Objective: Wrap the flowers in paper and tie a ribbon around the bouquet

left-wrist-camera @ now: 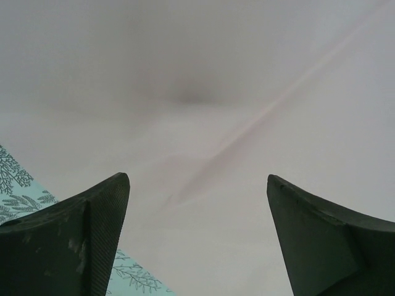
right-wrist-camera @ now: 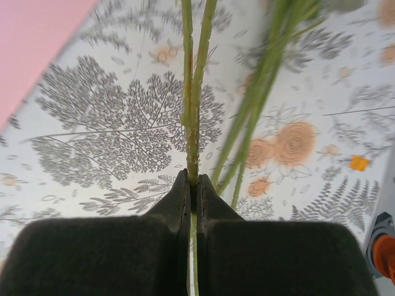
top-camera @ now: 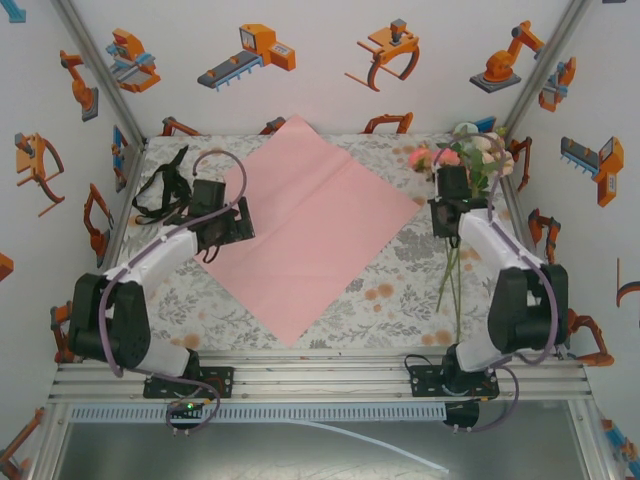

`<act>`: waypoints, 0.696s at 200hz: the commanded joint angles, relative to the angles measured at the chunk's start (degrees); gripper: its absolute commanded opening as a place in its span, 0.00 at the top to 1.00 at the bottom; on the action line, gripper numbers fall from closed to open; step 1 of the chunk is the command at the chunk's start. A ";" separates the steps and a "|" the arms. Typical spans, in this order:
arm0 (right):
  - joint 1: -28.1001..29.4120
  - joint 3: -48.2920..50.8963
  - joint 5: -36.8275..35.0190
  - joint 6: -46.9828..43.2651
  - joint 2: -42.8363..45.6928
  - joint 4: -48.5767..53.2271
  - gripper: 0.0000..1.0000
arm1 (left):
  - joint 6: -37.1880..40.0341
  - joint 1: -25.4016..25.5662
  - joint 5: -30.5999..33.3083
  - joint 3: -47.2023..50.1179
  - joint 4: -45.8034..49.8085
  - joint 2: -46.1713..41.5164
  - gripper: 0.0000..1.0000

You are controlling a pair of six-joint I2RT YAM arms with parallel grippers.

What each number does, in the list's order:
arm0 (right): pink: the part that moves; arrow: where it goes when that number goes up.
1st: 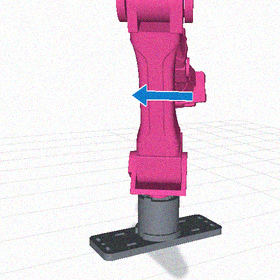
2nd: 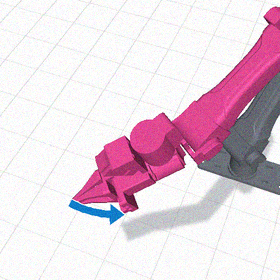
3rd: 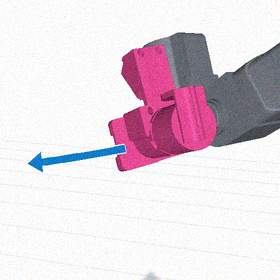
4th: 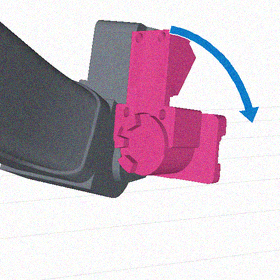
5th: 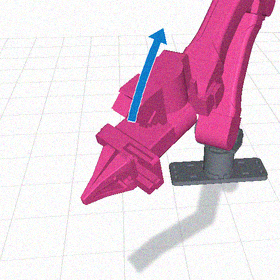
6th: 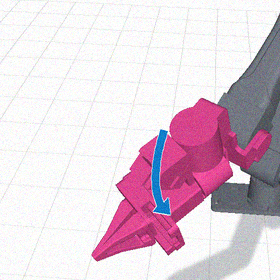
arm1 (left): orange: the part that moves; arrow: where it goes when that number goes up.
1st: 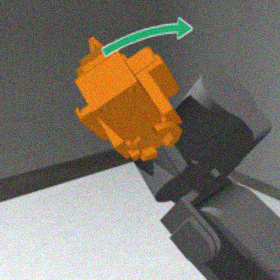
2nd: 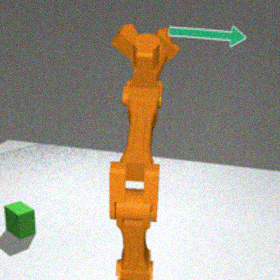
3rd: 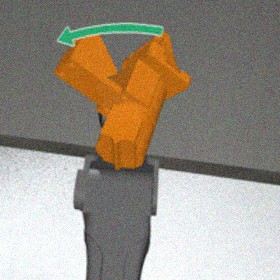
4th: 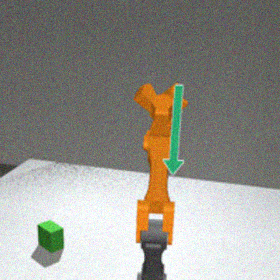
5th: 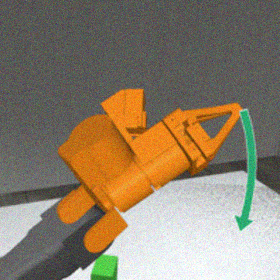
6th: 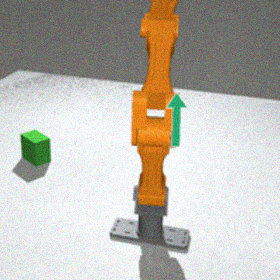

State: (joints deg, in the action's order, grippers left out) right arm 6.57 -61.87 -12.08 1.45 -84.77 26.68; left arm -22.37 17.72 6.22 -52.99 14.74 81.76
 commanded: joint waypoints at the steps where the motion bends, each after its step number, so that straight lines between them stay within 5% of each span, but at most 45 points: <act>1: -0.09 -5.10 2.68 6.19 7.45 0.02 1.00 | -2.34 0.48 -1.72 1.00 -0.61 -6.48 0.13; 26: 2.90 -10.39 12.59 14.99 7.80 -1.32 1.00 | -4.00 0.65 -2.92 2.15 0.19 -12.67 0.08; 52: 12.18 -19.32 18.28 23.16 -0.20 -3.84 1.00 | -5.25 0.92 -6.68 3.19 0.24 -17.46 0.00; 112: 26.66 -42.35 20.14 40.29 -29.86 -17.80 1.00 | -9.02 1.73 -8.12 5.68 3.34 -23.81 0.02; 139: 30.29 -61.52 22.28 38.65 -46.21 -14.80 1.00 | -10.75 2.21 -9.40 8.81 3.73 -26.57 0.03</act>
State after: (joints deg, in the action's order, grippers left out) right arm 34.52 -109.32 7.60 36.84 -120.99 13.47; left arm -30.44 19.22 -1.19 -46.74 16.45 57.60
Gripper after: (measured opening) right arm 0.011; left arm 0.979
